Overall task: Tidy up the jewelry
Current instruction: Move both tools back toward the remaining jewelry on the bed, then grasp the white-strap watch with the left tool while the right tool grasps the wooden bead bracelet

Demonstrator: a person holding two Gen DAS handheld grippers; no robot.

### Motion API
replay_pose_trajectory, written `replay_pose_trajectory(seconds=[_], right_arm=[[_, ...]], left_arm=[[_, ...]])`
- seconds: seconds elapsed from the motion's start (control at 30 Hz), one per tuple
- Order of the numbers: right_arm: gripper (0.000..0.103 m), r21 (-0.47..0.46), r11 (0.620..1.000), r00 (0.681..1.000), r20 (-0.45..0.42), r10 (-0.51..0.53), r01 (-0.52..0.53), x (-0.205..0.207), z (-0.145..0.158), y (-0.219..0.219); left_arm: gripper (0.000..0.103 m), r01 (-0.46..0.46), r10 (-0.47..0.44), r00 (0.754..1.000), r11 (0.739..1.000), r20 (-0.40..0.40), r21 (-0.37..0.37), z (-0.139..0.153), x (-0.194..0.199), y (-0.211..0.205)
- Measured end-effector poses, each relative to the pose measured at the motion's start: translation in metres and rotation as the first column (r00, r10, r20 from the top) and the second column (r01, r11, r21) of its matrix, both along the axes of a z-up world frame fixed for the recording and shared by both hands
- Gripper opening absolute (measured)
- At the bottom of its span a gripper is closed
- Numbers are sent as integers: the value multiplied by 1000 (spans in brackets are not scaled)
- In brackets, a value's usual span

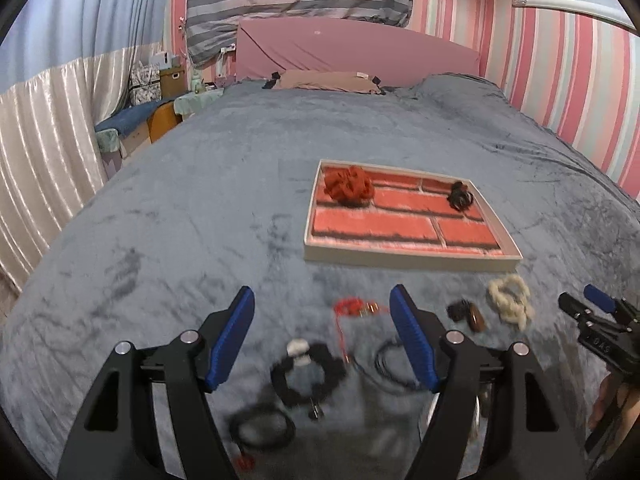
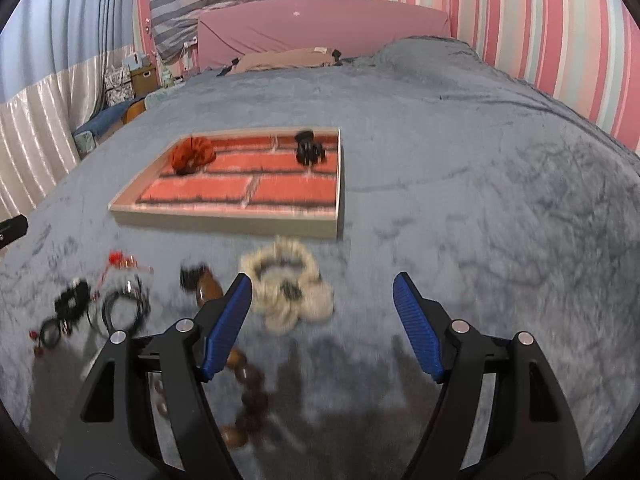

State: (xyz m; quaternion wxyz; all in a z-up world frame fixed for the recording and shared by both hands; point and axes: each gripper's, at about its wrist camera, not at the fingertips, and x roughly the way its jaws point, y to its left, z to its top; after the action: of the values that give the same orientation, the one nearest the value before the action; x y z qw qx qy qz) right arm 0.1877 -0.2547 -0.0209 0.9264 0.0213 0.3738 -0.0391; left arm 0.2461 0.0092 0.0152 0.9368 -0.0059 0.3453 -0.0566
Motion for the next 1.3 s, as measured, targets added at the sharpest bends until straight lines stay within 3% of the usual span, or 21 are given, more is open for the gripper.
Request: replay_pose_trajectory(seconds=[0.27,0.53,0.57,0.6,1.3], right_arm=[[72,1,1000,999,-34,2,-2,-32,-29,6],[72,-4,1000,998,-58,22,-22,-42,-46,16],[72,-2,1000,998,-62,24,-25,-41,-48,17],[72,-3,1000,998,-62,25,-26,-41,-49,18],[73,-5,999,994,-99,49,-49,-30,-62,21]], left_arm=[[69,21,-22,998,1000,-52,-22,-37,-32,-14],[73,22,-26,993,999,-118,-39,-69,-40,-19],[82,17,-21,993,999,-118,-35,-70,-40,-20],[85,10,-14,994,999,-113,-32,-71,-41,-19],[85,97,-106,974,994,-199,-58,-96,-24,-43]])
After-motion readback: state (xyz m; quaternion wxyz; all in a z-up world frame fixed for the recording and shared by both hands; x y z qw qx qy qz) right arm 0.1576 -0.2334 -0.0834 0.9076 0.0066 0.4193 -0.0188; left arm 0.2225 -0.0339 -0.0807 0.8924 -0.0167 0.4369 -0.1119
